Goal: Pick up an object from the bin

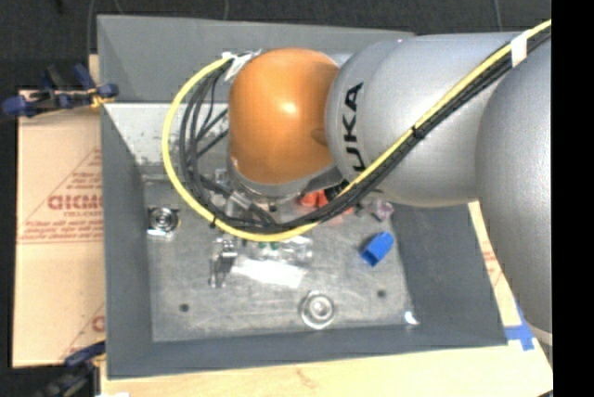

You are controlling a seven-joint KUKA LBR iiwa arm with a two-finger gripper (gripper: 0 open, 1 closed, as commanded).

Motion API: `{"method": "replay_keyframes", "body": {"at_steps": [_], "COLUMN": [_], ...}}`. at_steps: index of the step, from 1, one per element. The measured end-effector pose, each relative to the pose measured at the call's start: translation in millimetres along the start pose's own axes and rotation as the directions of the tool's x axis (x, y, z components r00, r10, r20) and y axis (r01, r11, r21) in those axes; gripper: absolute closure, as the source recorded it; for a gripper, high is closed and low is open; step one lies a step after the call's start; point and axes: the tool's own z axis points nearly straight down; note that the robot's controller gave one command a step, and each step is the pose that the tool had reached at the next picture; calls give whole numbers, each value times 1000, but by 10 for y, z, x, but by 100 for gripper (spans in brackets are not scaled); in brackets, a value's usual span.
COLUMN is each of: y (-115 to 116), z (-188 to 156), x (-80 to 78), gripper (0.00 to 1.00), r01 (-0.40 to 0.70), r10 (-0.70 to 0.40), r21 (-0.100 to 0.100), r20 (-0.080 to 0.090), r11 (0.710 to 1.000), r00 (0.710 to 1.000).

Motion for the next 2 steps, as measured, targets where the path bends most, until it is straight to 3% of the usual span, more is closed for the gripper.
{"method": "replay_keyframes", "body": {"at_steps": [1, 2], "y": [-1011, -1227], "z": [1298, 1278], "x": [-172, 15], "gripper": [0, 0], "r01": [5, -128], "r10": [-5, 128], "r21": [-5, -11], "r20": [30, 28], "r11": [1000, 992], "r00": [1000, 991]}}
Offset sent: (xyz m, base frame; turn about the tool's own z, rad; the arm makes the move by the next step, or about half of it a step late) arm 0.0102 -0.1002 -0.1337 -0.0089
